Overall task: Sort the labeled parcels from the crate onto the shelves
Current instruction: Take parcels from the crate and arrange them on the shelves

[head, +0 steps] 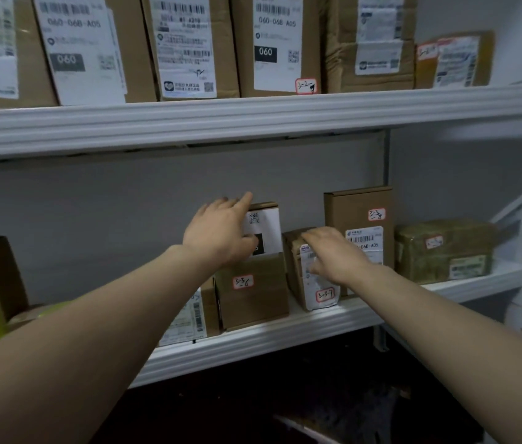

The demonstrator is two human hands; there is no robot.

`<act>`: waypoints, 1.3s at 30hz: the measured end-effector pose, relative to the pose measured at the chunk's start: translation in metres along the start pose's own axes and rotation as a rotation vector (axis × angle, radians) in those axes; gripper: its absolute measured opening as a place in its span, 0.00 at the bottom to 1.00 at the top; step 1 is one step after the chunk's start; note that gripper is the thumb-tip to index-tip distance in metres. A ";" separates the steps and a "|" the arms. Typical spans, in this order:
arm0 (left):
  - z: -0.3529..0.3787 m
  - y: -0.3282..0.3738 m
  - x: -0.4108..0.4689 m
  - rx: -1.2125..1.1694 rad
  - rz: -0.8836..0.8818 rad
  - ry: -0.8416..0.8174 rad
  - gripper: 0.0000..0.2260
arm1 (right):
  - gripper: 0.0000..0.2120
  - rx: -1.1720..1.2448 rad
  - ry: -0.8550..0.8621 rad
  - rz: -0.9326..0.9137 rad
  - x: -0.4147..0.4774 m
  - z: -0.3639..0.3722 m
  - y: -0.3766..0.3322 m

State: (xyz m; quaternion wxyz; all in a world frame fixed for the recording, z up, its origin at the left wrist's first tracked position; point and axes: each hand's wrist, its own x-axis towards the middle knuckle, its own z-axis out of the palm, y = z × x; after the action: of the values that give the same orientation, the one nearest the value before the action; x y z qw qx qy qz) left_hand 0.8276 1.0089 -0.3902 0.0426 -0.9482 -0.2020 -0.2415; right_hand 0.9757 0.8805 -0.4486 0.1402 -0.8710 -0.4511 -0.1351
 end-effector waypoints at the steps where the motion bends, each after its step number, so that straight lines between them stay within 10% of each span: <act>1: 0.001 0.002 -0.001 0.031 0.009 -0.021 0.33 | 0.32 -0.006 0.011 -0.009 0.000 0.001 0.000; 32: -0.010 0.006 0.000 -0.028 -0.009 -0.088 0.33 | 0.31 0.261 0.079 0.085 -0.001 0.008 -0.015; 39: -0.013 0.051 0.019 -0.018 0.144 0.142 0.30 | 0.28 0.290 0.355 0.088 -0.023 -0.009 0.011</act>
State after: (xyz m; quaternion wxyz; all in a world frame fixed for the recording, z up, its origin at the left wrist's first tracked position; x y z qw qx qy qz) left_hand 0.8573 0.9672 -0.3686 0.0657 -0.9410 -0.1277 -0.3063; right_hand 0.9709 0.8537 -0.4498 0.3467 -0.8231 -0.3956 -0.2139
